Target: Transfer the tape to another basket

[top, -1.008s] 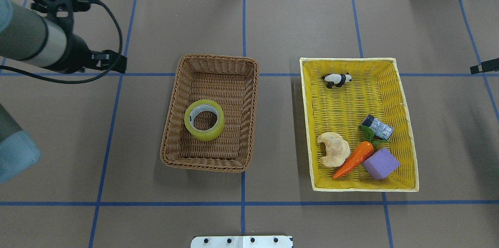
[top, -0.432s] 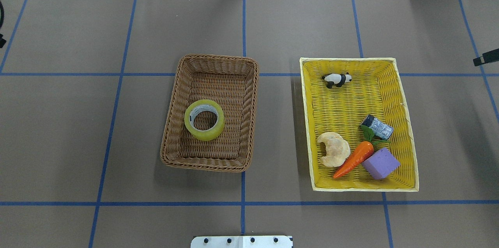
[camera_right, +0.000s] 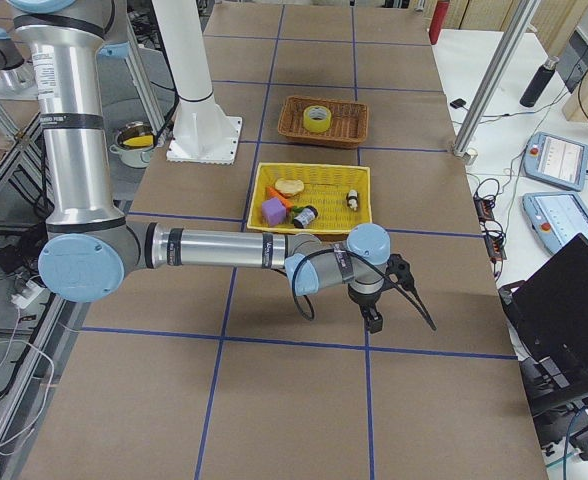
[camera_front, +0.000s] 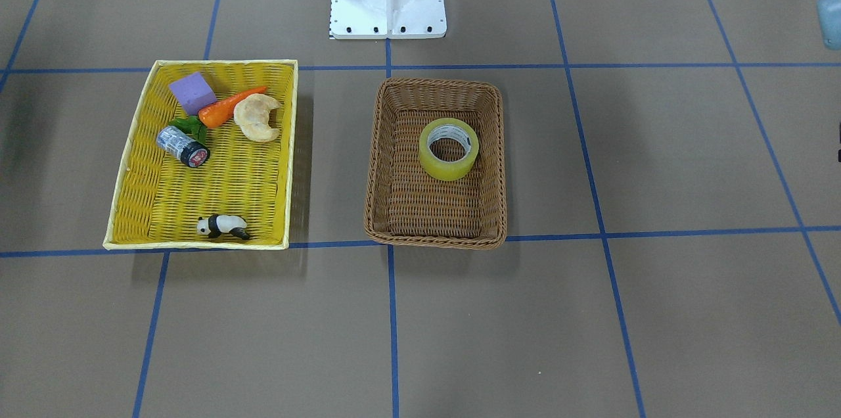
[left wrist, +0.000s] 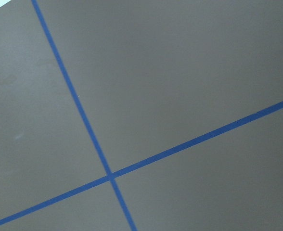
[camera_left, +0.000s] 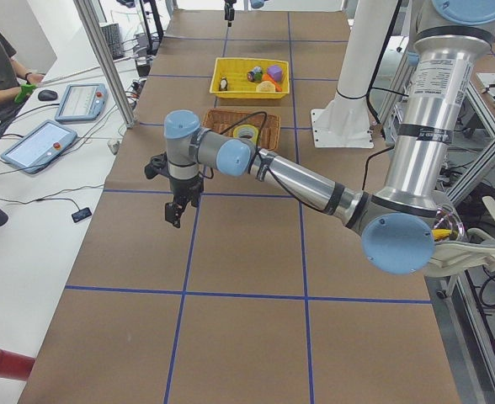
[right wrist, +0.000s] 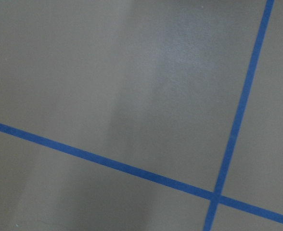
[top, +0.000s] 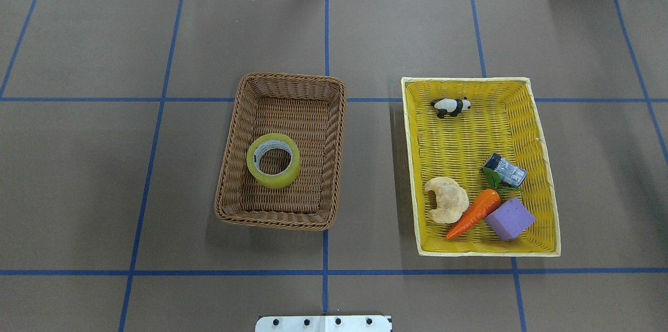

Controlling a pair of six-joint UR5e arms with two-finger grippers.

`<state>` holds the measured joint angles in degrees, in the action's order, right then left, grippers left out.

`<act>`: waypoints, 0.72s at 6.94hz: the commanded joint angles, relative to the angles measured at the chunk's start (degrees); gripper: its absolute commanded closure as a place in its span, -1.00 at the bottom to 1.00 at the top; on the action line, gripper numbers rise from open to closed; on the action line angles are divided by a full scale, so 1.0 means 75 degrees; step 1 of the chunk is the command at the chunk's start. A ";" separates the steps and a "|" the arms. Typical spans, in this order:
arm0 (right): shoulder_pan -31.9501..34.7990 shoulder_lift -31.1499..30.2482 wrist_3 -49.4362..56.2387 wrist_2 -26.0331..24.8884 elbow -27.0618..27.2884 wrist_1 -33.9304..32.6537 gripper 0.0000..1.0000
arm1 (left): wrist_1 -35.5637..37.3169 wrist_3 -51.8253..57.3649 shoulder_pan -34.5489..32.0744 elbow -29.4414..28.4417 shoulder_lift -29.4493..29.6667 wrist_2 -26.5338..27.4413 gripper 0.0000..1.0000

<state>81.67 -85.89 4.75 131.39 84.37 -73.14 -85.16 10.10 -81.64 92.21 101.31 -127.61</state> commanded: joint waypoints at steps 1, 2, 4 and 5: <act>0.0069 0.0002 0.0491 0.0036 0.0710 -0.1512 -1.00 | -0.0025 -0.0230 -0.0142 -0.0692 -0.0055 -0.1147 -0.96; 0.0196 -0.0009 0.1049 0.0013 0.0901 -0.1950 -1.00 | -0.0025 -0.0430 -0.0142 -0.0670 -0.0055 -0.1161 -0.96; 0.0256 -0.0091 0.1230 0.0001 0.0973 -0.2118 -1.00 | -0.0154 -0.0653 -0.0142 -0.0822 -0.0113 -0.1161 -0.96; 0.0290 -0.0115 0.1242 0.0024 0.0973 -0.2107 -1.00 | -0.0165 -0.0805 -0.0142 -0.0753 -0.0102 -0.1161 -0.96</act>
<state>83.56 -86.48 13.66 131.45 91.50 -88.63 -86.20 5.47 -82.70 86.38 100.61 -136.26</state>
